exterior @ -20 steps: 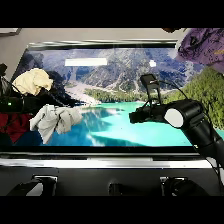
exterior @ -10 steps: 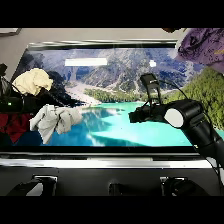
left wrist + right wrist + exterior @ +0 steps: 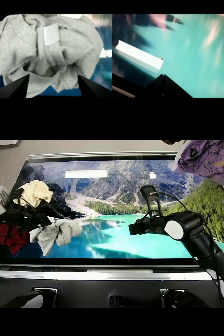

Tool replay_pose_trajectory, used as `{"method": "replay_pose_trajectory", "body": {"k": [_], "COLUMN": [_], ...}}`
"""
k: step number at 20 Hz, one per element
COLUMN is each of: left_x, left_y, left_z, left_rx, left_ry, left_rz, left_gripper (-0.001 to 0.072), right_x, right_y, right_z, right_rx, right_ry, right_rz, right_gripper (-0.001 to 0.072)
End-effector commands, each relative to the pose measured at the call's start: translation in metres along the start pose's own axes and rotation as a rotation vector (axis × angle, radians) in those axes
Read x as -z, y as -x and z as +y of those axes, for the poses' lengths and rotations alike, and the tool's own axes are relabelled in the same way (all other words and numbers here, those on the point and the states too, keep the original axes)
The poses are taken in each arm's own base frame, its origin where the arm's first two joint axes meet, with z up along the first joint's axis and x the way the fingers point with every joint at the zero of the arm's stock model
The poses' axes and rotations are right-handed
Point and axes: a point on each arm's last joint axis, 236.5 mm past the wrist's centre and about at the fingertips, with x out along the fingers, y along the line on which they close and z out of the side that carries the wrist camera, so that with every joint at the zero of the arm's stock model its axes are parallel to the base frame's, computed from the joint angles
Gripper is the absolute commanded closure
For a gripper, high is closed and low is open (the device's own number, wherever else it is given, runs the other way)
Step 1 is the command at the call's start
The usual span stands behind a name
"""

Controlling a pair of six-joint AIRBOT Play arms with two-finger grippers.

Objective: Fold the clothes and pants, and hang the long-sleeved shirts on hangers.

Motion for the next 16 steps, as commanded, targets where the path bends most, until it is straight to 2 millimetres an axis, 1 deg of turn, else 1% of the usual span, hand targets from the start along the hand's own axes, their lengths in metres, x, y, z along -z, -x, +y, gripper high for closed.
{"method": "replay_pose_trajectory", "body": {"k": [1, 3, 5, 6, 7, 8, 9, 10, 12, 14, 16], "left_x": [-0.002, -0.005, -0.004, 0.0, 0.005, 0.009, 0.01, 0.01, 0.01, 0.019, 0.043], "left_y": [-0.057, -0.079, -0.095, -0.099, -0.102, -0.1, -0.097, -0.09, -0.07, -0.044, -0.018], "left_z": [0.016, 0.015, 0.007, 0.001, -0.007, -0.017, -0.03, -0.047, -0.094, -0.163, -0.241], "left_rx": [-0.029, -0.031, -0.028, -0.023, -0.014, 0.003, 0.026, 0.057, 0.132, 0.256, 0.414], "left_ry": [0.046, 0.04, 0.02, 0.008, -0.005, -0.019, -0.03, -0.06, -0.138, -0.226, -0.305], "left_rz": [0.057, 0.066, 0.083, 0.098, 0.116, 0.135, 0.139, 0.132, 0.106, 0.089, 0.091], "left_gripper": [-0.0013, -0.0013, -0.0013, 0.0094, 0.047, 0.0685, 0.0687, 0.0688, 0.0689, 0.0689, 0.0689], "right_x": [0.0, 0.0, 0.0, 0.0, 0.0, 0.0, 0.0, 0.001, 0.005, 0.012, 0.025], "right_y": [0.0, 0.0, 0.0, 0.0, 0.0, 0.0, 0.0, 0.001, 0.005, 0.014, 0.028], "right_z": [0.0, 0.0, 0.0, 0.0, 0.0, 0.0, 0.0, 0.0, -0.003, -0.009, -0.026], "right_rx": [0.001, 0.001, 0.001, 0.001, 0.0, 0.0, 0.001, 0.001, 0.011, 0.04, 0.111], "right_ry": [-0.001, -0.001, -0.001, -0.001, -0.002, -0.002, -0.001, -0.001, 0.004, 0.014, 0.034], "right_rz": [0.002, 0.001, 0.001, 0.001, 0.002, 0.002, 0.002, 0.003, 0.016, 0.032, 0.073], "right_gripper": [0.0673, 0.0673, 0.0673, 0.0672, 0.0672, 0.0672, 0.0672, 0.0673, 0.0673, 0.0673, 0.0673]}}
